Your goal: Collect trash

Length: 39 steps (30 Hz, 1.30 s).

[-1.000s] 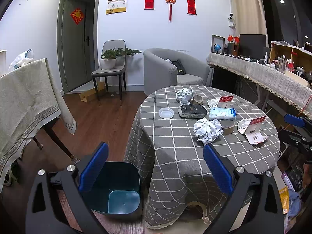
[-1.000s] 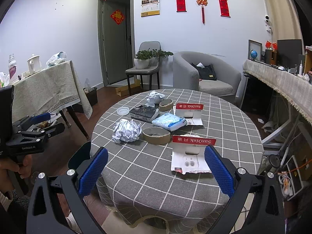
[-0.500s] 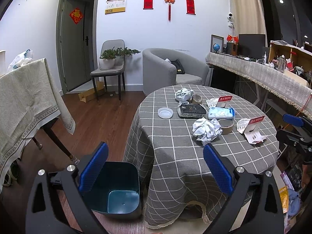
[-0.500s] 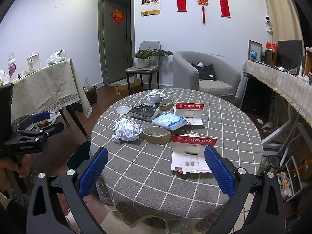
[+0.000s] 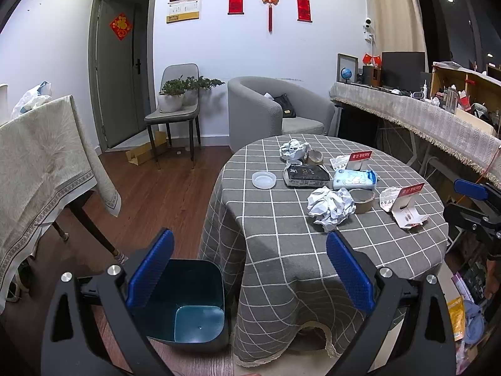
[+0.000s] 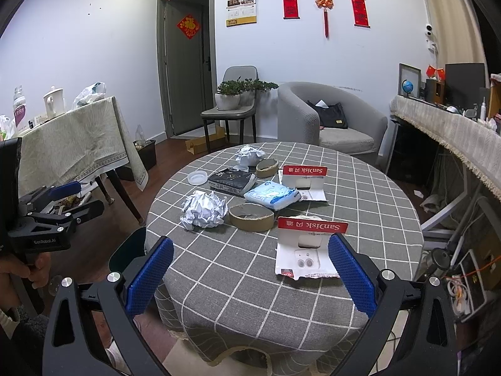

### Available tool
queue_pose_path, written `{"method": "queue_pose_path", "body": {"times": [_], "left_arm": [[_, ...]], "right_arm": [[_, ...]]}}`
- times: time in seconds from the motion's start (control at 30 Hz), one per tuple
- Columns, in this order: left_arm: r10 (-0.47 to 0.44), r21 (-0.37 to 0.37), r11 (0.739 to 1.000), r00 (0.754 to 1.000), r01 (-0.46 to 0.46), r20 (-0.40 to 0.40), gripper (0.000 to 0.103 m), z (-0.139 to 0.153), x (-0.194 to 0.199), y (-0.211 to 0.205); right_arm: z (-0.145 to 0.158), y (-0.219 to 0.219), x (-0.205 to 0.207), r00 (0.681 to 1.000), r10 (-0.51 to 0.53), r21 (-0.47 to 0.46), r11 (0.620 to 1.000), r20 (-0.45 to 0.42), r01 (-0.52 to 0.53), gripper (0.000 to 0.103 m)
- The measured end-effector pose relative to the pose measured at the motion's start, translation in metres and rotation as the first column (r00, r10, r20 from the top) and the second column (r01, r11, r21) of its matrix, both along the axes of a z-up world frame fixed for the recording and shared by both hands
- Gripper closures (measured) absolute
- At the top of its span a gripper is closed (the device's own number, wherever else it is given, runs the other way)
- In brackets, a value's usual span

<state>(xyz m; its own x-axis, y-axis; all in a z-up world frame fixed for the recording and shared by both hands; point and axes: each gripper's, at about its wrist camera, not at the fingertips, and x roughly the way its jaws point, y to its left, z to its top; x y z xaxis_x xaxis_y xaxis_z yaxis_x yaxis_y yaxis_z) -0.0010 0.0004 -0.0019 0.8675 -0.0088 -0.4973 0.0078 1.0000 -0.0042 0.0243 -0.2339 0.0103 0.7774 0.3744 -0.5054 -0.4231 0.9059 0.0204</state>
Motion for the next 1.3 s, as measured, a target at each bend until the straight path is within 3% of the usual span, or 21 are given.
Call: {"method": "queue_pose_path", "body": {"times": [0.53, 0.73, 0.97, 1.2, 1.3], "left_arm": [[0.049, 0.000, 0.999, 0.999, -0.049, -0.006, 0.003, -0.001, 0.005, 0.008], [0.080, 0.017, 0.997, 0.995, -0.081, 0.054, 0.003, 0.002, 0.000, 0.008], [0.062, -0.005, 0.998, 0.996, -0.062, 0.067, 0.003, 0.005, -0.001, 0.007], [0.066, -0.010, 0.998, 0.998, -0.066, -0.011, 0.003, 0.000, 0.010, 0.004], [0.042, 0.023, 0.999, 0.999, -0.042, -0.023, 0.004, -0.002, 0.013, -0.004]], "right_arm": [[0.000, -0.001, 0.000, 1.000, -0.002, 0.000, 1.000, -0.001, 0.002, 0.003], [-0.004, -0.005, 0.002, 1.000, -0.010, 0.003, 1.000, -0.003, 0.010, 0.003], [-0.005, -0.012, 0.005, 1.000, -0.019, -0.001, 1.000, -0.011, 0.019, 0.003], [-0.005, -0.015, 0.012, 0.999, -0.030, 0.009, 1.000, -0.024, 0.030, 0.003], [-0.006, -0.017, 0.013, 0.999, -0.033, 0.016, 0.999, -0.033, 0.033, 0.003]]}}
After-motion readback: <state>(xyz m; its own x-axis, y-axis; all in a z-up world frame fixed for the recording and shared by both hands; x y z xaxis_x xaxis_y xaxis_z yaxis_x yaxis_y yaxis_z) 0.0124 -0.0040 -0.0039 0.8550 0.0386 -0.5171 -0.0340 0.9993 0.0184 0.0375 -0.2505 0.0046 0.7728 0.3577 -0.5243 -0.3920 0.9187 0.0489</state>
